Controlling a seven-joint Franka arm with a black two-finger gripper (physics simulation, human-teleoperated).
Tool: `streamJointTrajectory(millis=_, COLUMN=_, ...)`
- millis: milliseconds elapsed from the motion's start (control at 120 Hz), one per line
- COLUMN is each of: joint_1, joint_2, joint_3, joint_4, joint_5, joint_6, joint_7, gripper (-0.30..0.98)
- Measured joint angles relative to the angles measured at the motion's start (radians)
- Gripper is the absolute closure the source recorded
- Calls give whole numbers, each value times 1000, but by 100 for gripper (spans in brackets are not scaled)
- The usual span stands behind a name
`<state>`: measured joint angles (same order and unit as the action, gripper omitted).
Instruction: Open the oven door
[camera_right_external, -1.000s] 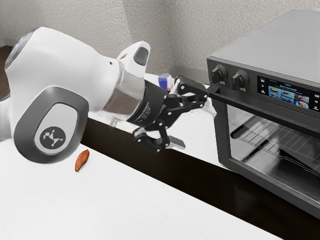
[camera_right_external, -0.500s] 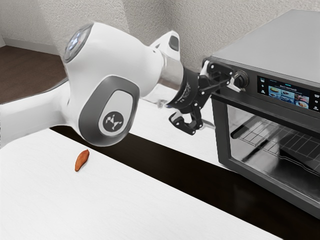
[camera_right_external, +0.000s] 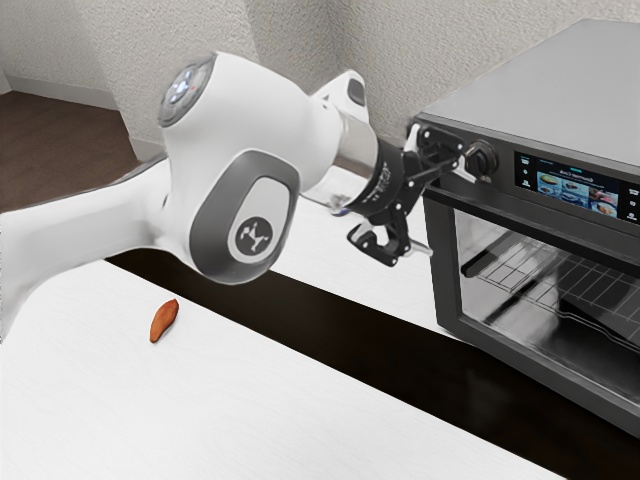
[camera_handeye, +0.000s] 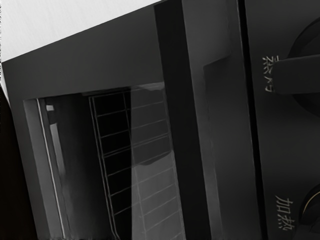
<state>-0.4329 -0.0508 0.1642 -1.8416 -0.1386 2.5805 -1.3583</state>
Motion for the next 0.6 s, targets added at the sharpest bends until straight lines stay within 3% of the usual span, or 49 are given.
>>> streamJointTrajectory(millis=408, joint_1=11, joint_2=53, joint_3=8, joint_4=-21, joint_5=-102, joint_6=2, joint_7=-10, gripper=0)
streamJointTrajectory(millis=600, joint_1=39, joint_2=-129, joint_3=7, joint_4=-239, joint_5=-118, joint_6=6, joint_7=-14, gripper=0)
